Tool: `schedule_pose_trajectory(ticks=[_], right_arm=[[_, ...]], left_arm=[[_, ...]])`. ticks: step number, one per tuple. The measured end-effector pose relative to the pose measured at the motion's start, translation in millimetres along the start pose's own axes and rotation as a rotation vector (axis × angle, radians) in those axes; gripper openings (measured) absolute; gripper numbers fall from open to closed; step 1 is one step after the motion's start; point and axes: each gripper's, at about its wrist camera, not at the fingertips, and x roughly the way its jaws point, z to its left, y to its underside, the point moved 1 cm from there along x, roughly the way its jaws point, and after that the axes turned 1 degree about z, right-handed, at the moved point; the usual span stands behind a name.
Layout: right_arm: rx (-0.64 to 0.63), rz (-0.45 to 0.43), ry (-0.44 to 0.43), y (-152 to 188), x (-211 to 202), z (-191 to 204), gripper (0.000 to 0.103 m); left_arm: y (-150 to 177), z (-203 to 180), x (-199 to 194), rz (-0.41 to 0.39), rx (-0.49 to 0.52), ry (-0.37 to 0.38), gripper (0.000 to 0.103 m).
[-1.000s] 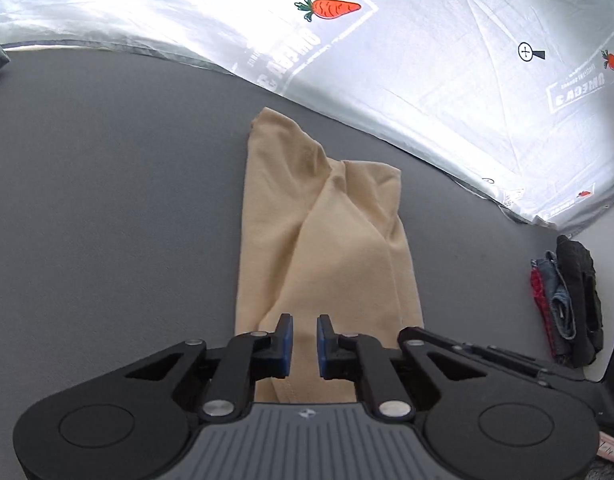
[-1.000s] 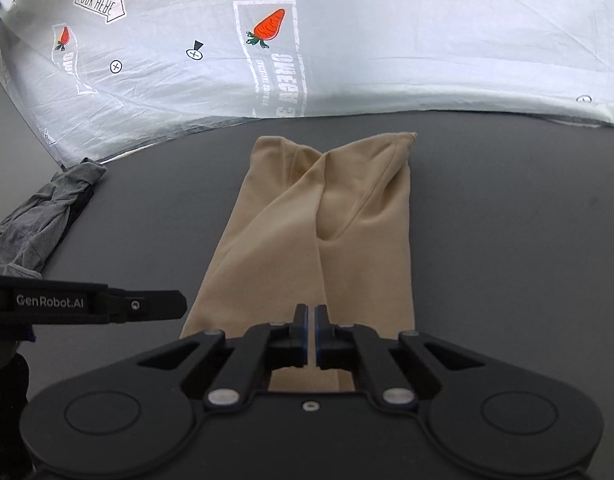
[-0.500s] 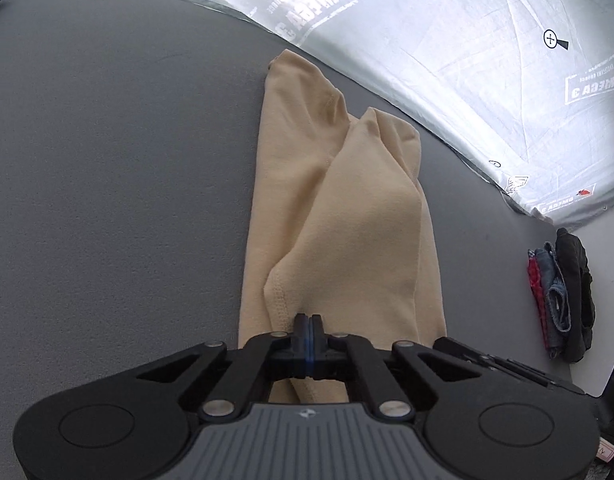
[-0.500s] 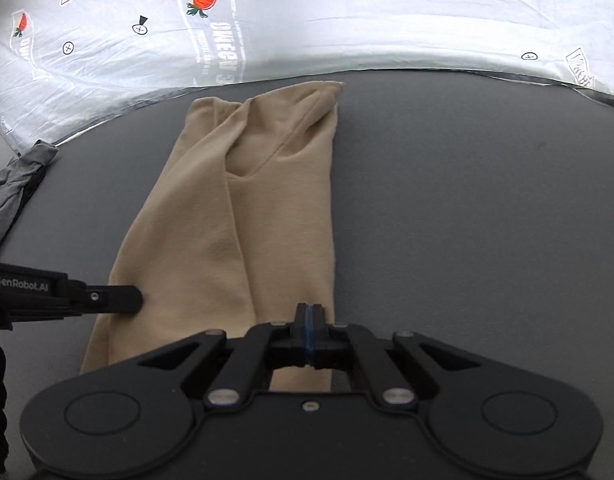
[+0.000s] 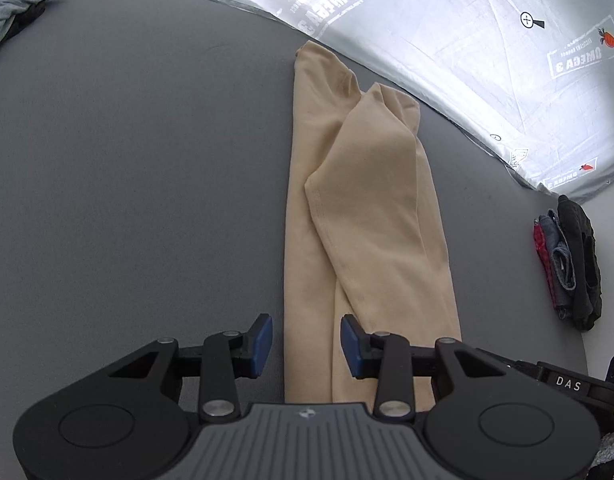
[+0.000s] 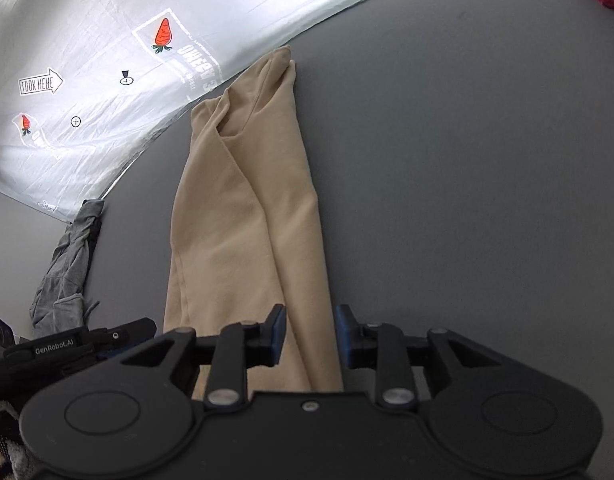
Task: Fold clothes
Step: 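Grasp the hem end with both grippers and fold it toward the collar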
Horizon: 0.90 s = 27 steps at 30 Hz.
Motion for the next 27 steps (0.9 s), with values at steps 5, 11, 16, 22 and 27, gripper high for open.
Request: schedule_pose_trajectory(ticks=[5, 11, 16, 22, 27], right_arm=[[0.028, 0.057, -0.054, 31.0, -9.3, -8.7, 0.033], [0.054, 0.081, -0.122, 62.4, -22.2, -20.6, 0.033], [0.093, 0.105, -0.196, 78.9, -26.4, -29.8, 0.033], [0.056, 0.095, -0.195, 81.1, -24.8, -21.1, 0.034], [-0.088, 0.076, -0.088, 79.9, -20.4, 3.0, 0.009]], left_arm=[[41.7, 6.9, -4.7, 0.069, -0.091, 0.080, 0.040], [84.2, 20.0, -13.3, 0.083, -0.217, 0.174, 0.040], [104.3, 25.9, -18.1, 0.078, -0.284, 0.217, 0.040], [102.1, 15.5, -17.6, 0.073, -0.256, 0.184, 0.037], [103.6, 3.0, -15.7, 0.054, -0.203, 0.098, 0.014]])
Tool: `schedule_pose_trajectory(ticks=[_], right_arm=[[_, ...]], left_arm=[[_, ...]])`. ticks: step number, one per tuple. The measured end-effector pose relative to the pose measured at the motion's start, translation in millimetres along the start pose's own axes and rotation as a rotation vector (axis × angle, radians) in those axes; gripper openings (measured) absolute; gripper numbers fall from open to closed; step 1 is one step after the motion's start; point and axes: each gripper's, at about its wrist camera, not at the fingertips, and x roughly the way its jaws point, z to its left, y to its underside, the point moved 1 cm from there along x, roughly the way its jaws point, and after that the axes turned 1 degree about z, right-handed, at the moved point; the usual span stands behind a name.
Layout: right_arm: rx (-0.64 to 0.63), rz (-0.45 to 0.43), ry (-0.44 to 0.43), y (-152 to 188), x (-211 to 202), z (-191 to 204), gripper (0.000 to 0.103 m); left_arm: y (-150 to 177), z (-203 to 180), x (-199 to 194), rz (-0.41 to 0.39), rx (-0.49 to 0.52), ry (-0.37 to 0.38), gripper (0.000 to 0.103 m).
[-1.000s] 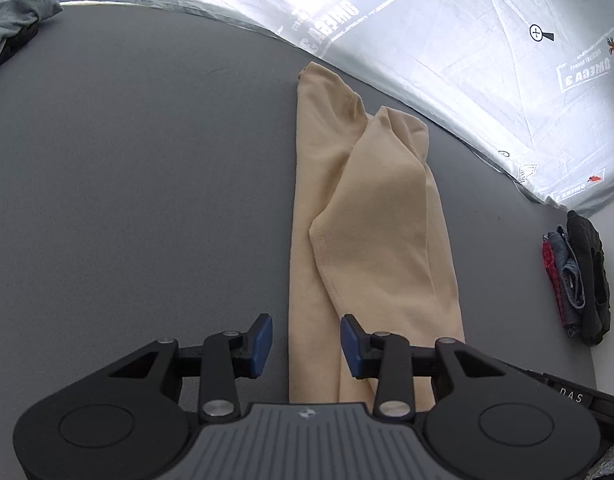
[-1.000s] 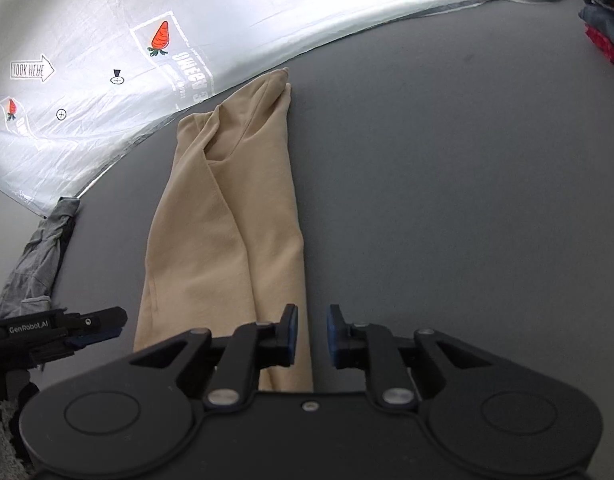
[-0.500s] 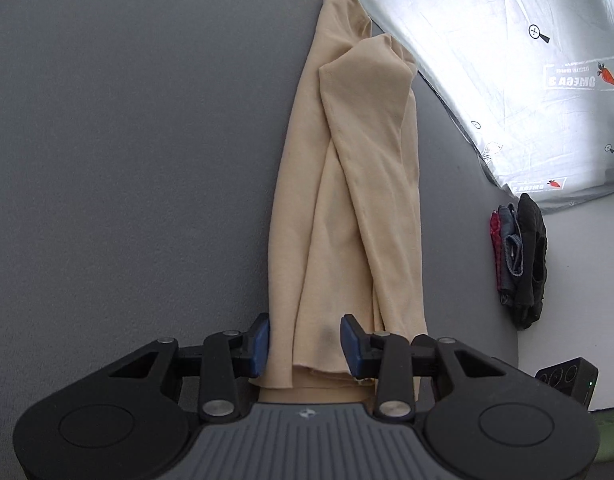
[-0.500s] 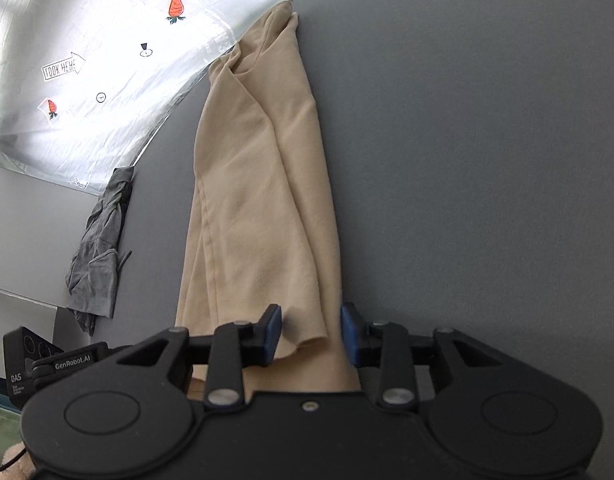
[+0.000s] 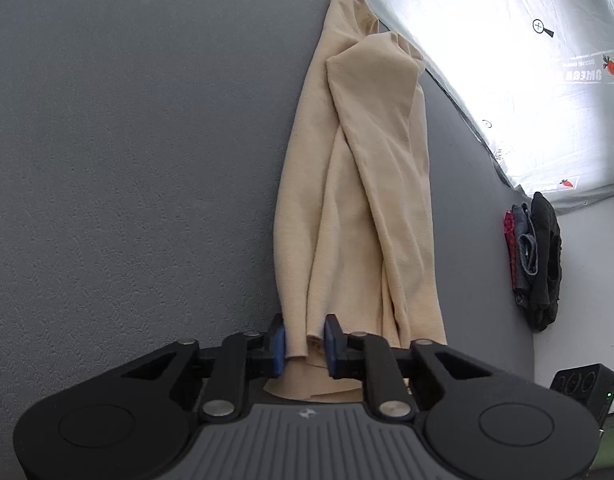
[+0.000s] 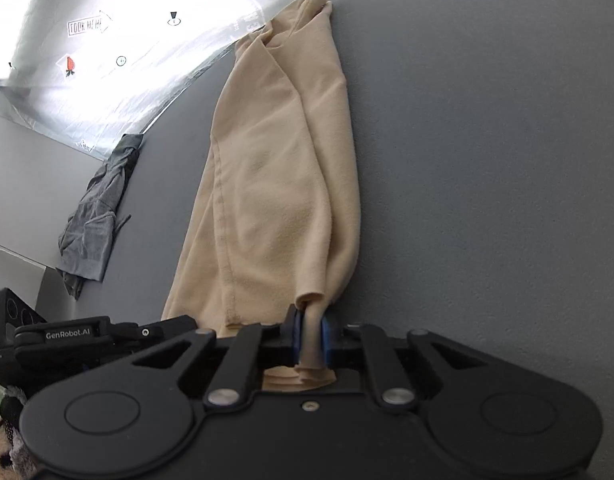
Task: Fold clothes
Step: 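Grasp the hem end with both grippers and fold it toward the collar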
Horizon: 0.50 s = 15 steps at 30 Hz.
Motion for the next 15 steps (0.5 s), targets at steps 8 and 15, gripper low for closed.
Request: schedule_pose_trajectory(ticks=[8, 15], right_arm=[[-0.107, 0.042, -0.018, 9.4, -45.1, 19.7, 0.005], [0.013, 0.039, -0.149, 1.2, -111.7, 8.5, 0.005]], left_arm=[[15.9, -21.1, -50.2, 0.022, 0.073, 0.086, 0.010], [15.0, -24.8, -93.1, 0.025, 0.034, 0.197, 0.010]])
